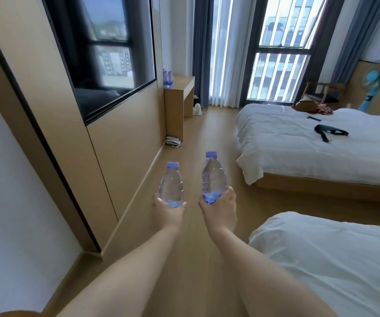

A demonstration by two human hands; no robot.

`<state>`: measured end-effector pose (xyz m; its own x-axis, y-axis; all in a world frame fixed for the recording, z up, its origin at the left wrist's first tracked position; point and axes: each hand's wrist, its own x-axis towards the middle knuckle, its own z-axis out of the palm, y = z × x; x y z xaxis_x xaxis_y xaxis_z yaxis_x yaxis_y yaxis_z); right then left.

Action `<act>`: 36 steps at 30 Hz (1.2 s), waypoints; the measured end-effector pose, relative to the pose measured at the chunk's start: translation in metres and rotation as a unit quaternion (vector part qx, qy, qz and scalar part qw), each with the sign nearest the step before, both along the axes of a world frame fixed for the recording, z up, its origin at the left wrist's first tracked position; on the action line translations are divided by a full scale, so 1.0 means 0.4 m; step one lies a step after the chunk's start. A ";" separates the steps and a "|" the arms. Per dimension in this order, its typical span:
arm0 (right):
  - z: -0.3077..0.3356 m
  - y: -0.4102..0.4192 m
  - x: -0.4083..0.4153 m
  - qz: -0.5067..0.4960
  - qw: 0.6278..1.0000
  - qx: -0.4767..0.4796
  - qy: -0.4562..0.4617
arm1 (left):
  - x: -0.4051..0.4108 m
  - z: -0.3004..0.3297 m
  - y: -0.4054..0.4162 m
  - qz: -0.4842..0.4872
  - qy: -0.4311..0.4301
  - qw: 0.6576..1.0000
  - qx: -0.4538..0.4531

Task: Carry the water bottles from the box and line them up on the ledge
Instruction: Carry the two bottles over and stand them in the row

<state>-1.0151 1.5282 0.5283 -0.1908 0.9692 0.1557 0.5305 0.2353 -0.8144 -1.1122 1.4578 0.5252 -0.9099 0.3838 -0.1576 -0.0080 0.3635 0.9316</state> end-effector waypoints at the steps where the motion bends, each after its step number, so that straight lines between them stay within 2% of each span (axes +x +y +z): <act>1: -0.002 0.038 -0.027 0.006 1.000 0.006 -0.003 | -0.027 -0.002 0.040 0.009 0.000 1.000 -0.004; 9: -0.059 0.402 -0.327 -0.005 0.999 0.010 -0.042 | -0.351 -0.031 0.409 0.045 0.050 0.996 -0.050; 16: -0.070 0.681 -0.574 -0.033 0.997 -0.023 -0.061 | -0.616 -0.013 0.717 0.019 0.048 0.993 -0.108; 23: -0.085 0.958 -0.745 -0.031 0.996 -0.029 -0.080 | -0.753 -0.034 0.994 -0.023 0.055 0.989 -0.135; 28: -0.106 1.231 -0.864 -0.016 0.997 -0.026 -0.070 | -0.861 -0.057 1.250 -0.027 0.053 0.990 -0.127; 36: -0.066 1.645 -1.060 0.001 0.998 -0.047 -0.047 | -1.016 -0.009 1.690 0.005 0.041 0.992 -0.121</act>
